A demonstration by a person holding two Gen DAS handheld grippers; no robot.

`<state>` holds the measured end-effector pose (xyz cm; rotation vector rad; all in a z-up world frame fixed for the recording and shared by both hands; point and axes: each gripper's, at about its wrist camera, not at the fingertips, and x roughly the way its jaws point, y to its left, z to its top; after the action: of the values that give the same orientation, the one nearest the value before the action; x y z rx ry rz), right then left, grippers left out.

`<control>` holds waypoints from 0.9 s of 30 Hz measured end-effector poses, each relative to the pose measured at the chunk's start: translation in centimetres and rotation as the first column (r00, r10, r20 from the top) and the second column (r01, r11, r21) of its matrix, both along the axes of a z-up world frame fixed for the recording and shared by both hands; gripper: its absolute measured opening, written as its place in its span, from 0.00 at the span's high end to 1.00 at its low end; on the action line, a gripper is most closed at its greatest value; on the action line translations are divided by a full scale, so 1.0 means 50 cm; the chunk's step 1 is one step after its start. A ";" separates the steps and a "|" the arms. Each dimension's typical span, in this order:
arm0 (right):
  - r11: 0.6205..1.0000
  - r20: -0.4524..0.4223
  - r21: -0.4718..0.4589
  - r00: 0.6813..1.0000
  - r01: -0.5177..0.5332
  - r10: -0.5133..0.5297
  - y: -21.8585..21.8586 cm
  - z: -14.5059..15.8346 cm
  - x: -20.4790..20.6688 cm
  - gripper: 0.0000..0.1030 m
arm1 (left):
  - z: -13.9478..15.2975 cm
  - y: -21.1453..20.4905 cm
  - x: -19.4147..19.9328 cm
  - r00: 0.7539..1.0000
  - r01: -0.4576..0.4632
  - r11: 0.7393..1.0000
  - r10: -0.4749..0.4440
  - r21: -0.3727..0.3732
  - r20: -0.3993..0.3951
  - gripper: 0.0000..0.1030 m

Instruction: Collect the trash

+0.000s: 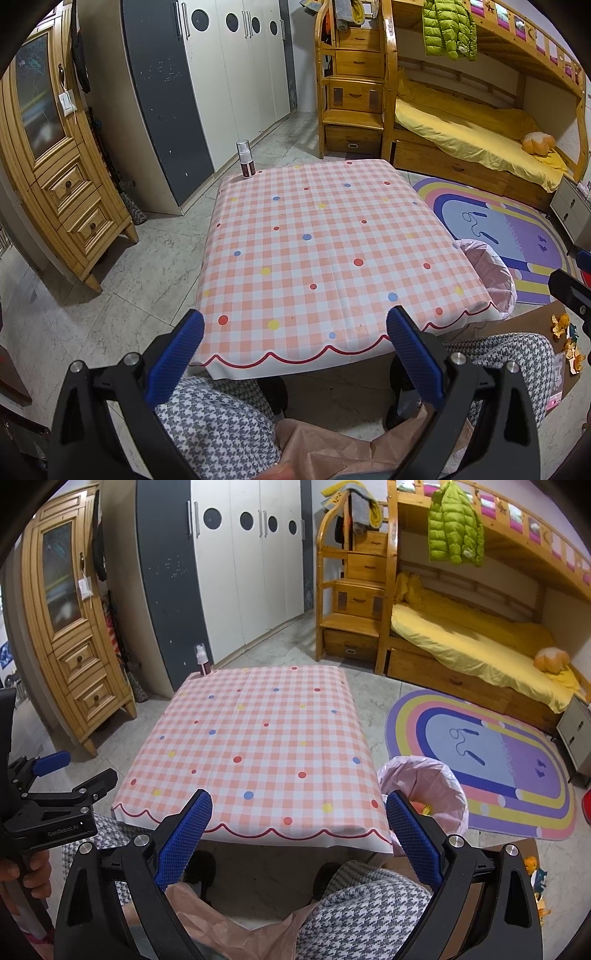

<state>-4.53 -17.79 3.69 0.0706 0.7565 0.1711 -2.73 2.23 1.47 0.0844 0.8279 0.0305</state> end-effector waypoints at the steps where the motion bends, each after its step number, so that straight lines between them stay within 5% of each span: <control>1: 1.000 0.000 0.000 1.000 -0.001 0.001 0.001 0.000 0.000 0.09 | 0.000 0.000 0.000 1.000 0.000 1.000 0.000 0.000 0.000 0.07; 27: 1.000 0.000 0.001 1.000 0.000 0.000 -0.002 0.001 -0.001 0.09 | 0.001 0.000 0.000 1.000 -0.003 1.000 0.003 0.002 0.000 0.07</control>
<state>-4.56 -17.90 3.73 0.0712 0.7564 0.1715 -2.73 2.23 1.51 0.0848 0.8276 0.0341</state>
